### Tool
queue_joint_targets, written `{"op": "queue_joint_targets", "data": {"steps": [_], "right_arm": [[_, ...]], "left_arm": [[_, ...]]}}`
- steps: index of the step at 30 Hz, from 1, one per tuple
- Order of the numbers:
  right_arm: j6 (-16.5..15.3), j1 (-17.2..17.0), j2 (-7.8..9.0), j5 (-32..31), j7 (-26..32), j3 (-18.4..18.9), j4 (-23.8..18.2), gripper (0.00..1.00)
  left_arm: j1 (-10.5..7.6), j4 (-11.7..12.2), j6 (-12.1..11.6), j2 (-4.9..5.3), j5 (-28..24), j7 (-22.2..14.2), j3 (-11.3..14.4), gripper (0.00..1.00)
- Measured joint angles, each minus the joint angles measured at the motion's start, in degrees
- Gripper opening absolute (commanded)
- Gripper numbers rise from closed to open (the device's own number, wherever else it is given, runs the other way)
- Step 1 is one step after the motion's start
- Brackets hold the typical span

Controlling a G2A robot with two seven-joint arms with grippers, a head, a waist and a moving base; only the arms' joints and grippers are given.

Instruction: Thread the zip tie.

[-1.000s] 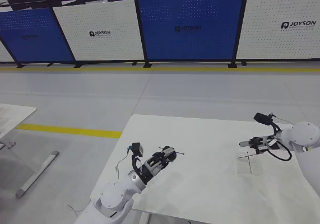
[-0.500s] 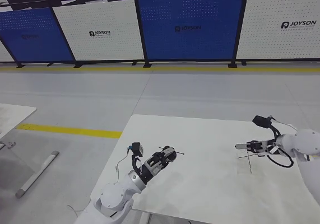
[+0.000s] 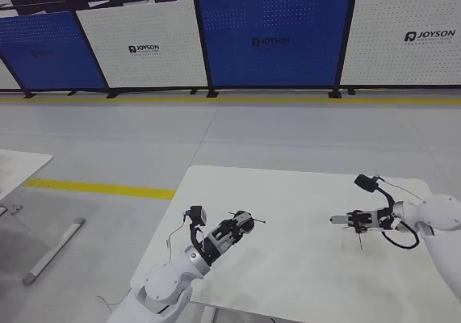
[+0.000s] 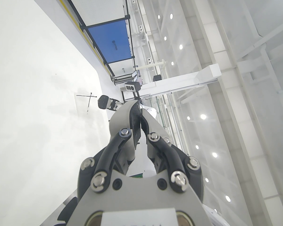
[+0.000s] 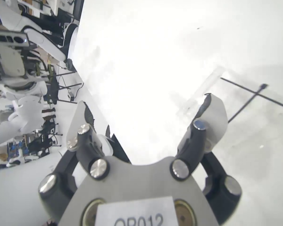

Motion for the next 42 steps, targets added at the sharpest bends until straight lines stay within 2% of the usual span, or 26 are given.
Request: {"op": "queue_joint_targets", "data": {"steps": [3, 8, 11, 14, 17, 19, 21, 22, 29, 33, 37, 42], "right_arm": [[-0.01, -0.17, 0.01, 0.07, 0.22, 0.12, -1.52, 1.0], [0.02, -0.23, 0.03, -0.01, 0.14, 0.11, -1.65, 1.0], [0.07, -0.43, 0.21, -1.28, -0.84, -0.44, -3.51, 1.0], [0.11, 1.34, 0.51, -2.85, 2.95, -1.28, -3.16, 1.0], [0.19, 3.4, 0.38, -5.28, 3.5, -4.28, -1.93, 1.0], [2.59, 5.64, 0.27, -6.51, 3.23, -6.79, 0.08, 1.0], [5.89, 7.12, 0.01, -10.37, 1.33, -7.96, 0.88, 1.0], [6.2, 7.17, -0.02, -11.12, 0.83, -8.0, 0.9, 1.0], [5.96, 7.06, -0.01, -11.09, 0.81, -7.91, 0.8, 1.0], [3.43, 6.84, 0.11, -11.4, 3.17, -9.62, 0.22, 1.0], [4.77, 8.64, -0.06, -13.06, 3.44, -13.64, 1.15, 1.0], [4.7, 8.81, -0.08, -12.44, 3.4, -13.77, 1.27, 1.0]], "left_arm": [[0.0, 0.0, 0.0, 0.0, 0.0, 0.0, 0.0, 0.0], [0.0, 0.0, 0.0, 0.0, 0.0, 0.0, 0.0, 0.0], [0.0, 0.0, 0.0, 0.0, 0.0, 0.0, 0.0, 0.0], [0.0, 0.0, 0.0, 0.0, 0.0, 0.0, 0.0, 0.0], [0.0, 0.0, 0.0, 0.0, 0.0, 0.0, 0.0, 0.0], [0.0, 0.0, 0.0, 0.0, 0.0, 0.0, 0.0, 0.0], [0.0, 0.0, 0.0, 0.0, 0.0, 0.0, 0.0, 0.0], [0.0, 0.0, 0.0, 0.0, 0.0, 0.0, 0.0, 0.0], [0.0, 0.0, 0.0, 0.0, 0.0, 0.0, 0.0, 0.0], [0.0, 0.0, 0.0, 0.0, 0.0, 0.0, 0.0, 0.0], [0.0, 0.0, 0.0, 0.0, 0.0, 0.0, 0.0, 0.0], [0.0, 0.0, 0.0, 0.0, 0.0, 0.0, 0.0, 0.0]]}}
